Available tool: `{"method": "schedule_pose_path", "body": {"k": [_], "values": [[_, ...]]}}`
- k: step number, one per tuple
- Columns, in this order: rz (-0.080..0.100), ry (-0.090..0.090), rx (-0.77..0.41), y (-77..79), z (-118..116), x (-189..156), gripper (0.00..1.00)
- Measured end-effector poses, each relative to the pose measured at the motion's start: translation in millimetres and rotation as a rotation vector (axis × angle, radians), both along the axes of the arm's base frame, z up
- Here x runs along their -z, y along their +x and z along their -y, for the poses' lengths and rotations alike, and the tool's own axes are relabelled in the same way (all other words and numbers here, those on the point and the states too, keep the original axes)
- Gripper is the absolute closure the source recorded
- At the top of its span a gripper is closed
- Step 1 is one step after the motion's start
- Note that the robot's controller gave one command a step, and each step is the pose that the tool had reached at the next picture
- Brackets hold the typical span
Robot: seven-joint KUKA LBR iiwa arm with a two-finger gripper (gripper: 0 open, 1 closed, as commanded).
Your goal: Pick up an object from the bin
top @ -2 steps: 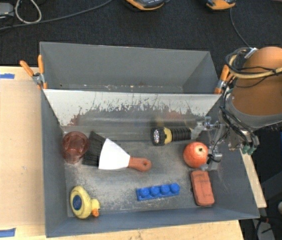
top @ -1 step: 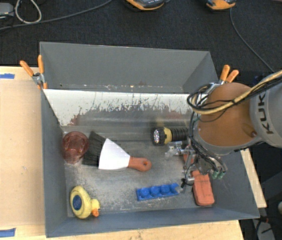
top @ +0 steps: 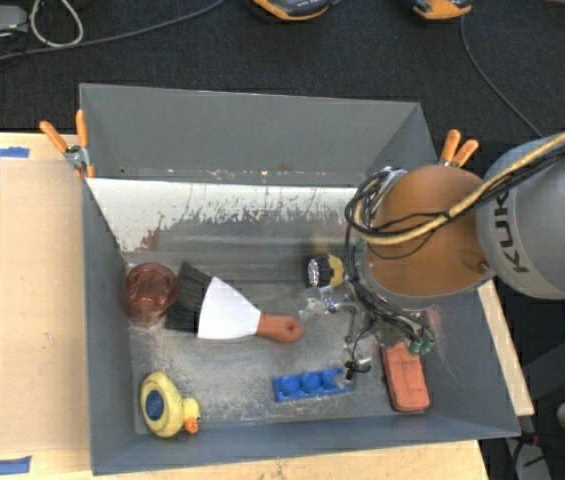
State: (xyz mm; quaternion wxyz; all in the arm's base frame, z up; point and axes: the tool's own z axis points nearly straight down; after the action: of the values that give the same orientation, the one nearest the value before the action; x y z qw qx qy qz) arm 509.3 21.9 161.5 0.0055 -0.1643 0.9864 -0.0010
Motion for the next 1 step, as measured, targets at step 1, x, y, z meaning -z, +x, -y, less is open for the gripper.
{"method": "schedule_pose_path", "body": {"k": [1], "values": [[-0.025,0.001,0.091,-24.1,-6.6,42.1,0.00]]}}
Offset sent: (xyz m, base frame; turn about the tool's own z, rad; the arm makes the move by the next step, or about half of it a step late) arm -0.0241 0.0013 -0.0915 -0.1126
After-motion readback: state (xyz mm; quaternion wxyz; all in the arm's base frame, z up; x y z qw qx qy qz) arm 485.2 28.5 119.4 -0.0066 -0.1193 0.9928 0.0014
